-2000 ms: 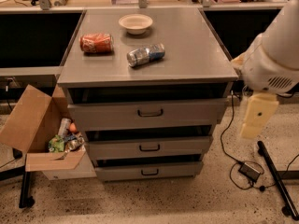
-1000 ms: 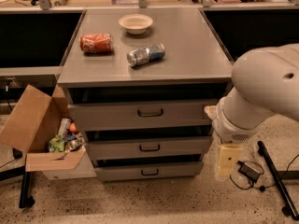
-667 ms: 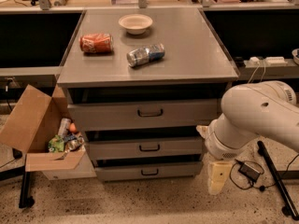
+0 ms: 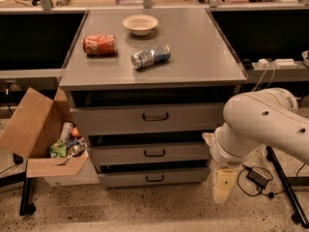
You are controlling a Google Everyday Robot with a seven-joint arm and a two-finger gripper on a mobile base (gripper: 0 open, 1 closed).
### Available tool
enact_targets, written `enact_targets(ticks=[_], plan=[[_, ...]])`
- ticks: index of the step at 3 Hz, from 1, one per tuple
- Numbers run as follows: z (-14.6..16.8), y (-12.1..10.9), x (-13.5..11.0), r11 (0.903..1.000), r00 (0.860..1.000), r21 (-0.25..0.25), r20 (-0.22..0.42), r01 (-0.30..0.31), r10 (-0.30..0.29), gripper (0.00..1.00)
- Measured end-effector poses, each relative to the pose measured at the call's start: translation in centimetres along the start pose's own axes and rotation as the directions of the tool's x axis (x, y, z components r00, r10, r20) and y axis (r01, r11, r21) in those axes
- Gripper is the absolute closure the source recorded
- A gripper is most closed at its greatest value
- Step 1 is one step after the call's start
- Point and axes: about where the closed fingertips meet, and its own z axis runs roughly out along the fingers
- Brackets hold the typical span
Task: Open bottom drawer
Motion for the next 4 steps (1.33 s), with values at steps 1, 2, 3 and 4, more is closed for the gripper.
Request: enact_targets(ticks=[1,2,3,4], plan=[[5.3,0.7,1.5,0.9996,0.999,-0.011,-0.035,0.026,-0.026,0.00],[11.9,1.1,2.0,0.9971,0.997,-0.011,-0.004,0.076,-0.076,0.00],[20.3,2.0,1.9,0.9906,0.993,-0.073,0.044,0.115,-0.112,0.00],[20.3,2.0,1.9,0.9906,0.993,-0.073,0.044,0.115,-0.112,0.00]])
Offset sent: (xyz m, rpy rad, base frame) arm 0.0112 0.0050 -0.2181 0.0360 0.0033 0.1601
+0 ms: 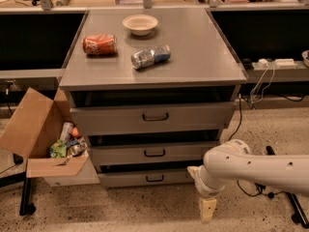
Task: Open bottom drawer
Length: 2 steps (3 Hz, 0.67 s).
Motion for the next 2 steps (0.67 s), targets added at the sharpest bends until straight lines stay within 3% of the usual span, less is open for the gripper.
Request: enact_targets(ticks=[1,2], plan=[[1.2,-0.5,-0.1,0.9998,1.000,-0.014,0.009,0.015,-0.015,0.00],[6.2,-1.3,-0.8,0.9967,0.998,-0.046,0.005,0.067,-0.067,0.00]])
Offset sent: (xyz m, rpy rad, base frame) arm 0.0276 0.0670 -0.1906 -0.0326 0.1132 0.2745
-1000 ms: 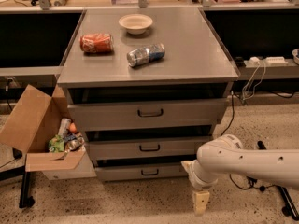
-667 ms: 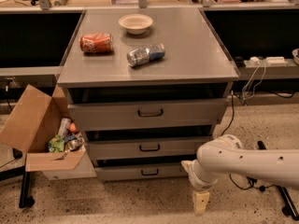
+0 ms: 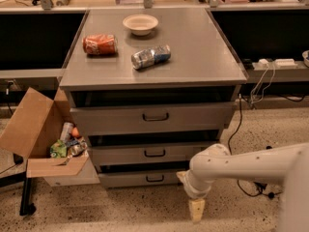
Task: Open bottom drawer
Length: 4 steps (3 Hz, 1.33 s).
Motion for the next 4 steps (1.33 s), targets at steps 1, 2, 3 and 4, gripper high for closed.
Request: enact_targets(ticks=[1,2,3,4], plan=[[7.4,-1.4,-0.7,0.9962,0.998,-0.065,0.022,0.058,-0.057,0.00],[13.5,-2.0,-1.2,0.9888,0.994,-0.136,0.101,0.061,-0.048,0.00],[16.0,-3.1,-1.1,0.9890,0.990,-0.131,0.127,0.069,-0.053,0.00],[16.0,-3.1,-1.1,0.9890,0.990,-0.131,0.127,0.069,-0.053,0.00]])
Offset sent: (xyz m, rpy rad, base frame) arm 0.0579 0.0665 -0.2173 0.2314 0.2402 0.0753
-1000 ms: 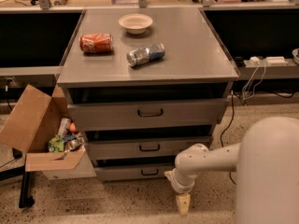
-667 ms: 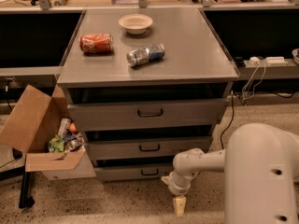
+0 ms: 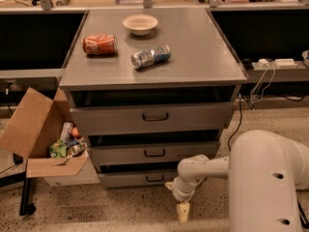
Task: Open bottom drawer
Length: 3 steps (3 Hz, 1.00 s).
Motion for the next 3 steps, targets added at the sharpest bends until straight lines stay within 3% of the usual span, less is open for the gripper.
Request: enact_targets(ticks=[1,2,3], plan=[[0.9,-1.8,2.0,0.9983,0.999,0.039,-0.018,-0.043,0.044,0.00],[2.0,-4.5,4.7,0.9865,0.995,0.129,-0.006,-0.100,0.102,0.00],[2.2,-6.9,6.4,0.9678,0.992,0.220,0.019,-0.123,0.122,0.00]])
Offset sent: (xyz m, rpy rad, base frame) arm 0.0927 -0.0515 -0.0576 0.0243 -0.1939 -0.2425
